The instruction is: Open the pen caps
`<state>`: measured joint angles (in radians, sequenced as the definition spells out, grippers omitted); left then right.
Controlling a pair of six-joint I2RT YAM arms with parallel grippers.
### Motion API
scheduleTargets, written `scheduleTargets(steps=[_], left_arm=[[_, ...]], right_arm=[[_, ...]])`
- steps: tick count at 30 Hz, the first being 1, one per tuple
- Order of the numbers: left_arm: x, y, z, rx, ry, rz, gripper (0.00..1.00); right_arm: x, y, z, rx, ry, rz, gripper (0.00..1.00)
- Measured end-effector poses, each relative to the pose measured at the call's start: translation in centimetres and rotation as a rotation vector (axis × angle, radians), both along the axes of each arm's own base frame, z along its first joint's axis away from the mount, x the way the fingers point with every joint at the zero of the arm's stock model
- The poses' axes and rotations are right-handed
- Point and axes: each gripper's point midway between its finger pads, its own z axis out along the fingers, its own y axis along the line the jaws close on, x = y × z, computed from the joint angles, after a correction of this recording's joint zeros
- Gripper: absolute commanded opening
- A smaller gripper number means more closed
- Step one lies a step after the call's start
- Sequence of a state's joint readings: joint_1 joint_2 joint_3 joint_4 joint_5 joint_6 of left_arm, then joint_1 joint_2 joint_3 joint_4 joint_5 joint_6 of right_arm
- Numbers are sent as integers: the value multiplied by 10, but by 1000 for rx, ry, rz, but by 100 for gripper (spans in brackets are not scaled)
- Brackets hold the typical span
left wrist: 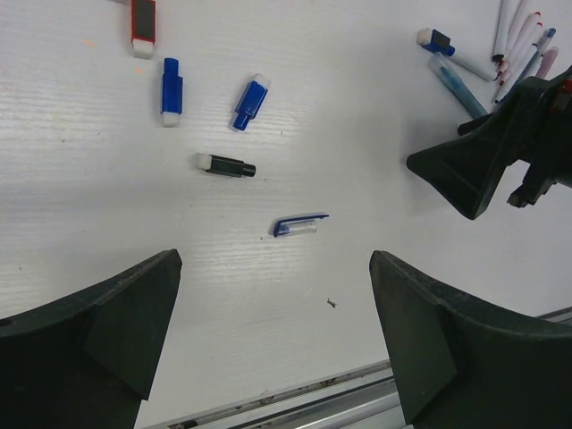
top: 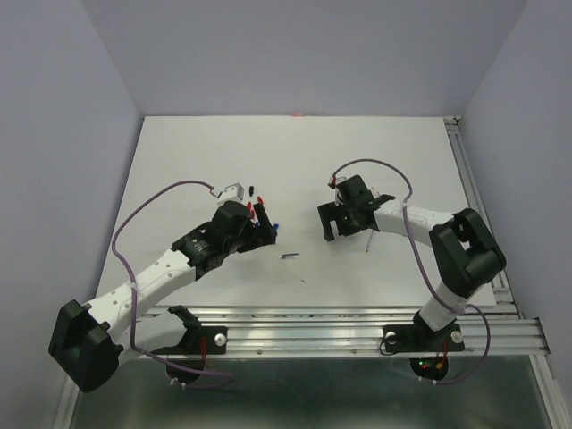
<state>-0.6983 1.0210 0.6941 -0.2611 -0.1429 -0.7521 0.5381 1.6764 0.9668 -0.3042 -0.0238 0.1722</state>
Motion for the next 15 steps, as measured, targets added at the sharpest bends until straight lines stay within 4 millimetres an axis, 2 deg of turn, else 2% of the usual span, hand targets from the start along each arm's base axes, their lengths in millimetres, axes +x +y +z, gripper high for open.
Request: scheduleTargets(steps=[7, 15], left_arm=[[0, -1, 0, -3, 0, -3, 99], [0, -1, 0, -1, -1, -6, 99]], right_arm=[[3, 2, 2, 10, -12, 2, 94], [18, 1, 19, 8, -91, -28, 95]])
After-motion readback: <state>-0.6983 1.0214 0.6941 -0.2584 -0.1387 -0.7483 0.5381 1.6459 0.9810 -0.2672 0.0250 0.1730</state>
